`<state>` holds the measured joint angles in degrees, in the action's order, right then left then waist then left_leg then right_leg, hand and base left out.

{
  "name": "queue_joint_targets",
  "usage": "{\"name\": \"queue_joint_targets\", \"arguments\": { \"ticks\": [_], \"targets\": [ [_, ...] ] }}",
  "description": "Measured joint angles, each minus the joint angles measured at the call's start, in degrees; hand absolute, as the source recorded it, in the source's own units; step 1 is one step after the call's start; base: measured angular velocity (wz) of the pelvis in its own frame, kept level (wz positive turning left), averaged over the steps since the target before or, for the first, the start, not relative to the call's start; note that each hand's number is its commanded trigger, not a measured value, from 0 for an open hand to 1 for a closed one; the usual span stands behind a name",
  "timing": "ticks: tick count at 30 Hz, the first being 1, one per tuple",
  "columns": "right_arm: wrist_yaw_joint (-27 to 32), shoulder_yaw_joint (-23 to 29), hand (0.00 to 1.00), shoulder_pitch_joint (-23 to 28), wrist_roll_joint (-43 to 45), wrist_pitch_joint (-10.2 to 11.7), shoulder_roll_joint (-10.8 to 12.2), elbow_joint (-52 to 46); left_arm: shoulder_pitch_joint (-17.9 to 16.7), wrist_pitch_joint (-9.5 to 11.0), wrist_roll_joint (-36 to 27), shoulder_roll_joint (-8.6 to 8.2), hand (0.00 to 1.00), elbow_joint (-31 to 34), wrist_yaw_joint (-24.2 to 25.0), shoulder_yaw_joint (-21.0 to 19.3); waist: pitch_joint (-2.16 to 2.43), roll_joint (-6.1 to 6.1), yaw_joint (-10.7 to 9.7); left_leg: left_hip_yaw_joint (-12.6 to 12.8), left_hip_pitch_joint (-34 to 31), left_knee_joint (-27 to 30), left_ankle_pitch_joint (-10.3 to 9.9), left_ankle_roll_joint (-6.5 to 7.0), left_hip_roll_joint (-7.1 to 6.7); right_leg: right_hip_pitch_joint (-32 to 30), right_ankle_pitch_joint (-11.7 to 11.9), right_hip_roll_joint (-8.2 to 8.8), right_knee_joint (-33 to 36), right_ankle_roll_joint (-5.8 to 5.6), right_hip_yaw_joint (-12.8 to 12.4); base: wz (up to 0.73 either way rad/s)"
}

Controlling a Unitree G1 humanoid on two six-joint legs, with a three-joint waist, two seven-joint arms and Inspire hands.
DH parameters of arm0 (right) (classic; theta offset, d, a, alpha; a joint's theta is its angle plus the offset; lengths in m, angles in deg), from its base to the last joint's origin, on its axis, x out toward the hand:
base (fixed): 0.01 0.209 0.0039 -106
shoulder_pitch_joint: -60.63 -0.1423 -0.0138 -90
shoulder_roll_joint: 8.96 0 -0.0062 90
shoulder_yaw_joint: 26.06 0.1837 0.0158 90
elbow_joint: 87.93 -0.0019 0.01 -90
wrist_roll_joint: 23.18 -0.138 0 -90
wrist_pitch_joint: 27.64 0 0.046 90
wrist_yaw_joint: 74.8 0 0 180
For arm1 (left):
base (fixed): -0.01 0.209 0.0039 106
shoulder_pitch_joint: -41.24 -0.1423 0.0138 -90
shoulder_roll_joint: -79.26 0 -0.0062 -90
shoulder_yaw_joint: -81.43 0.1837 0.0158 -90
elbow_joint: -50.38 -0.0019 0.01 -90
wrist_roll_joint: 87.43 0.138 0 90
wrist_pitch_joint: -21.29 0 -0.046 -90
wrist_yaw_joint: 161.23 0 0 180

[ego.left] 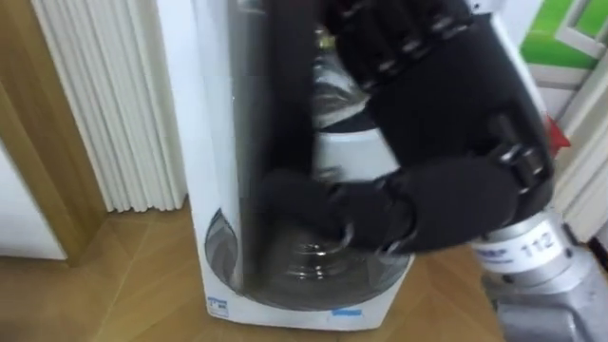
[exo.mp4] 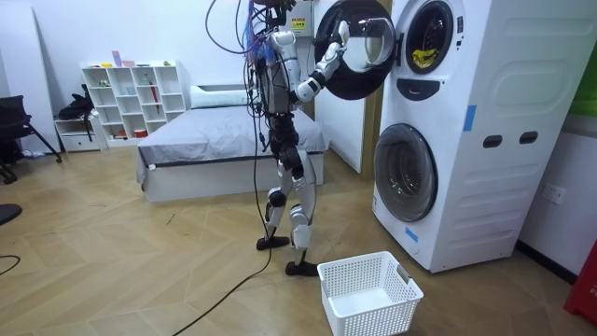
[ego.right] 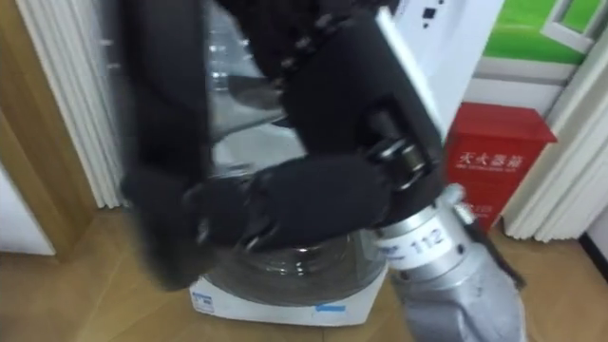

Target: Pick clothes from washing machine

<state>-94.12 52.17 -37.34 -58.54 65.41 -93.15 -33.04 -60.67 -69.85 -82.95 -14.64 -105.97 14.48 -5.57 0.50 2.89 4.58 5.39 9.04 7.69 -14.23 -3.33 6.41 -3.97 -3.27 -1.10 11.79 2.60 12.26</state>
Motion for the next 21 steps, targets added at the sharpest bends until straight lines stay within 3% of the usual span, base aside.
{"name": "queue_joint_targets", "arguments": {
  "ticks": [5,14,21],
  "targets": [
    [-2.91,-3.26,0.00,0.01,-0.05,-1.84,0.71,0.54,-0.10,-1.37,-0.09,-0.47,0.00,0.03,-0.50,0.50,-0.25,-0.35,1.97,-1.00,-0.47,0.04,0.01,0.03,0.01,0.18,-0.21,0.13,-0.16,-0.32,0.58,0.12],
    [-5.20,-5.77,0.00,0.02,-0.12,-3.19,1.41,3.11,0.39,-1.37,-0.55,-0.74,0.00,0.11,-1.69,1.62,-0.42,-0.40,3.80,-3.91,-2.06,0.17,-0.04,0.15,-0.11,0.10,-1.39,0.94,-0.12,-0.78,2.99,0.18],
    [-4.98,-8.70,0.00,0.03,0.09,-3.22,1.43,5.20,0.35,-1.27,-0.54,-0.76,0.00,0.04,-3.03,1.62,-0.96,0.90,6.01,-3.75,-2.47,0.74,0.02,0.20,-0.12,0.10,-1.88,1.20,-0.04,-1.09,3.35,0.05]
  ]
}}
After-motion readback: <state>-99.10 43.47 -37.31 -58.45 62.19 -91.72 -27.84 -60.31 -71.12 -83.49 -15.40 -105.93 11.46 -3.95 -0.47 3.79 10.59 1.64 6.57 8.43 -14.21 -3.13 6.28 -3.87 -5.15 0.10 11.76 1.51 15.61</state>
